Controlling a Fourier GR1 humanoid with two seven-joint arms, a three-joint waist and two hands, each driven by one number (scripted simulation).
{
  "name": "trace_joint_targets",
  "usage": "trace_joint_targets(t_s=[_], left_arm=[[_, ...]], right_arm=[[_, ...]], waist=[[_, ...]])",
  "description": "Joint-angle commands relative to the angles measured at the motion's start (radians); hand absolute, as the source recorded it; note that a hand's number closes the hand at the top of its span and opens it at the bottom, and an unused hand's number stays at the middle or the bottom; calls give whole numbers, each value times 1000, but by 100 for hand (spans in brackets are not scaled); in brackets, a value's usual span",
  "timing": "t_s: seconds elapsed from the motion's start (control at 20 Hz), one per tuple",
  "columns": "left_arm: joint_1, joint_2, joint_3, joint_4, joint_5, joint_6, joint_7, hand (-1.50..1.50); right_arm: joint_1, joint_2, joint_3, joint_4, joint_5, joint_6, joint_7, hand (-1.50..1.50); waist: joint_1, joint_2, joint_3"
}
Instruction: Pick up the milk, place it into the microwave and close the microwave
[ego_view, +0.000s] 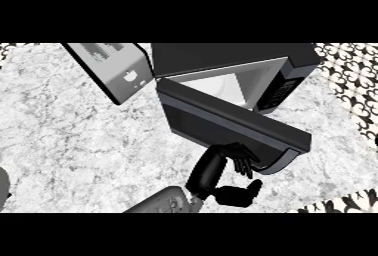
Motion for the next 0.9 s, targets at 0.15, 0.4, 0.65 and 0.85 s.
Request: trace_joint_targets(t_s=[0.15,0.4,0.65,0.85], left_arm=[[-109,-6,65,19,100,92,-77,-150],[-165,-6,76,62,161,103,-101,-150],[-210,-6,91,97,207,122,-128,-150],[-234,-5,90,119,238,139,-148,-150]], right_arm=[[-32,-12,6,-36,-70,41,10,-150],[-52,-55,-9,-41,-111,55,47,-150],[-84,-62,3,-55,-152,69,65,-150],[-99,-83,3,-55,-192,89,85,-150]], waist=[[-63,18,2],[-92,29,2],[-109,38,3],[-128,41,4]])
